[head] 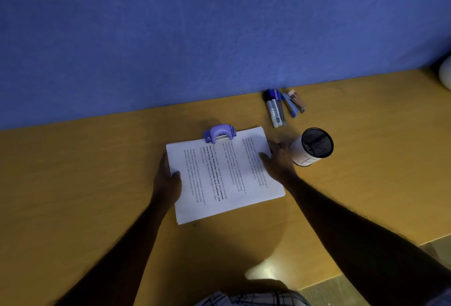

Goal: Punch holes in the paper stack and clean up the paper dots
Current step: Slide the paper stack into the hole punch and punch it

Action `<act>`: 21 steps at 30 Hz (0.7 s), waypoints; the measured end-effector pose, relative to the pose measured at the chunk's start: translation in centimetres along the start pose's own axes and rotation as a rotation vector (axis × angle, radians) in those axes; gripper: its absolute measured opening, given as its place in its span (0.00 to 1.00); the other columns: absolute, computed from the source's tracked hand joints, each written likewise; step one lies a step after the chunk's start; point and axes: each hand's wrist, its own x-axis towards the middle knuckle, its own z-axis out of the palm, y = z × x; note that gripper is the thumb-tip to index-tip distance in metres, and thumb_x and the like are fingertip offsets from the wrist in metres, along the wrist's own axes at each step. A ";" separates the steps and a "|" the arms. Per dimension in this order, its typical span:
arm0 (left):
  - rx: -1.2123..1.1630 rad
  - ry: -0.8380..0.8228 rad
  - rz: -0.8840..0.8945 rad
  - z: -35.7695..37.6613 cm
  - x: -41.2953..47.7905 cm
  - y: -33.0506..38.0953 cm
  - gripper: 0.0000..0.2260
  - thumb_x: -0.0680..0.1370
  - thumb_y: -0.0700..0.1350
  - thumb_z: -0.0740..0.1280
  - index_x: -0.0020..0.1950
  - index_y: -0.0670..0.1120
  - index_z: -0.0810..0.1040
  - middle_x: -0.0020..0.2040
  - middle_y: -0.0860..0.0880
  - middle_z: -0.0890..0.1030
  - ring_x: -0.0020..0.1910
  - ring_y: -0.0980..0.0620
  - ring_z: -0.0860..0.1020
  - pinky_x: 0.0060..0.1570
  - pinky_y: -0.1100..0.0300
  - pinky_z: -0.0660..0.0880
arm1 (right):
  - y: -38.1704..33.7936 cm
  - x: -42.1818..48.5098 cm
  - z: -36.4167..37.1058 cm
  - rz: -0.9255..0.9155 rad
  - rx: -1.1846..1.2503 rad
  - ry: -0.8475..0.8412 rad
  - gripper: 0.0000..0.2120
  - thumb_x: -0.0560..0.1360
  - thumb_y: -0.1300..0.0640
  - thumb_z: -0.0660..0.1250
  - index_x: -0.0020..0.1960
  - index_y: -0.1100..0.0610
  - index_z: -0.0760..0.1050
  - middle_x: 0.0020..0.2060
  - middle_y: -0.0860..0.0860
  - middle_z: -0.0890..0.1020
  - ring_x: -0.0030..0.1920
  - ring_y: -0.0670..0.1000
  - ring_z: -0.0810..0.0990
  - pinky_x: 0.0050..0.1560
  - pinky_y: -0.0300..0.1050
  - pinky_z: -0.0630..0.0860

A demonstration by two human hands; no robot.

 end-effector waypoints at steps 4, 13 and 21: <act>-0.015 -0.011 0.014 0.0 0.3 -0.1 0.27 0.77 0.31 0.61 0.75 0.46 0.63 0.67 0.43 0.75 0.65 0.45 0.75 0.59 0.54 0.73 | -0.2 0.0 0.0 -0.001 -0.027 -0.010 0.27 0.78 0.49 0.64 0.74 0.58 0.64 0.64 0.62 0.71 0.66 0.62 0.70 0.65 0.53 0.70; -0.054 -0.004 -0.016 0.0 0.9 -0.6 0.27 0.77 0.32 0.62 0.75 0.47 0.64 0.67 0.43 0.75 0.64 0.44 0.75 0.63 0.44 0.75 | -1.0 0.4 0.2 -0.014 -0.113 0.085 0.26 0.77 0.47 0.65 0.71 0.58 0.67 0.66 0.60 0.71 0.68 0.61 0.68 0.66 0.58 0.69; -0.010 0.062 -0.109 0.3 1.2 -1.3 0.18 0.79 0.39 0.65 0.68 0.43 0.69 0.62 0.42 0.78 0.57 0.45 0.78 0.55 0.48 0.77 | -7.6 4.8 -0.7 -0.354 0.040 0.005 0.08 0.76 0.58 0.67 0.51 0.60 0.81 0.50 0.56 0.82 0.52 0.56 0.77 0.54 0.50 0.75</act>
